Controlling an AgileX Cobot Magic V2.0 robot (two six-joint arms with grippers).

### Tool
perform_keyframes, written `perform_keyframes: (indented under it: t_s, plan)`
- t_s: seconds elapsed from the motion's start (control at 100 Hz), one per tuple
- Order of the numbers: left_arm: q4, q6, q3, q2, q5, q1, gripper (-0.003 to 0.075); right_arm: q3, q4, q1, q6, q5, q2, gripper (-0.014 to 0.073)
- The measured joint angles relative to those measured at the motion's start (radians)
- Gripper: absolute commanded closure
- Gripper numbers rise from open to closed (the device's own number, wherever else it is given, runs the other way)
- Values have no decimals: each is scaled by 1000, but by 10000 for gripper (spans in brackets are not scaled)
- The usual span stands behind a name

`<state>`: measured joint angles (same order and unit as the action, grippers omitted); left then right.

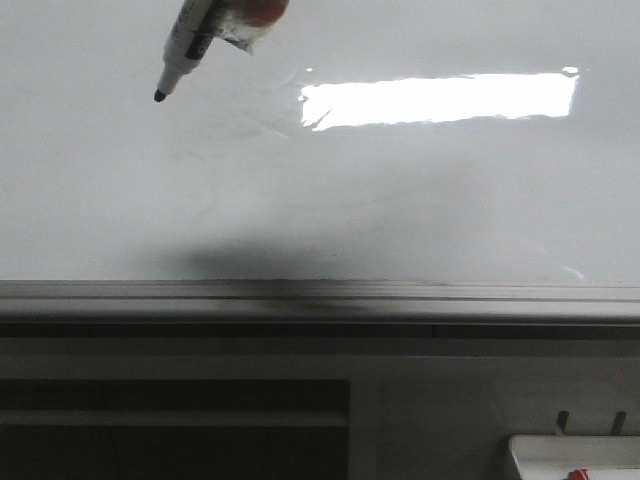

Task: Write number 2 on whiteboard

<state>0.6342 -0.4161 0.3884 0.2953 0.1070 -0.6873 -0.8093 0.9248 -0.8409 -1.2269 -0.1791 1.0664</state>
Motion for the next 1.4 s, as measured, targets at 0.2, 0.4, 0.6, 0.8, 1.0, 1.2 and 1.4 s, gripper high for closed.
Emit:
perform_keyframes:
  t_s: [0.2,0.4,0.6,0.8,1.0,1.2,1.4]
  plan:
    - [0,0,0,0,2,0,441,0,-9,-3,2,19,0,664]
    - [0,0,0,0,4,0,441,80,-417,-78,397,252,-21,665]
    - [0,0,0,0,4,0,441,226,-703,-91,787,451,-41,664]
    - [0,0,0,0,4,0,441,245,-720,-80,831,422,-53,664]
    - [0,0,0,0,4,0,441,213,-704,-47,838,359,-62,664]
    - [0,0,0,0,4,0,441,185,-695,-8,838,354,-62,664]
    - [0,0,0,0,4,0,441,118,-693,37,838,339,-17,664]
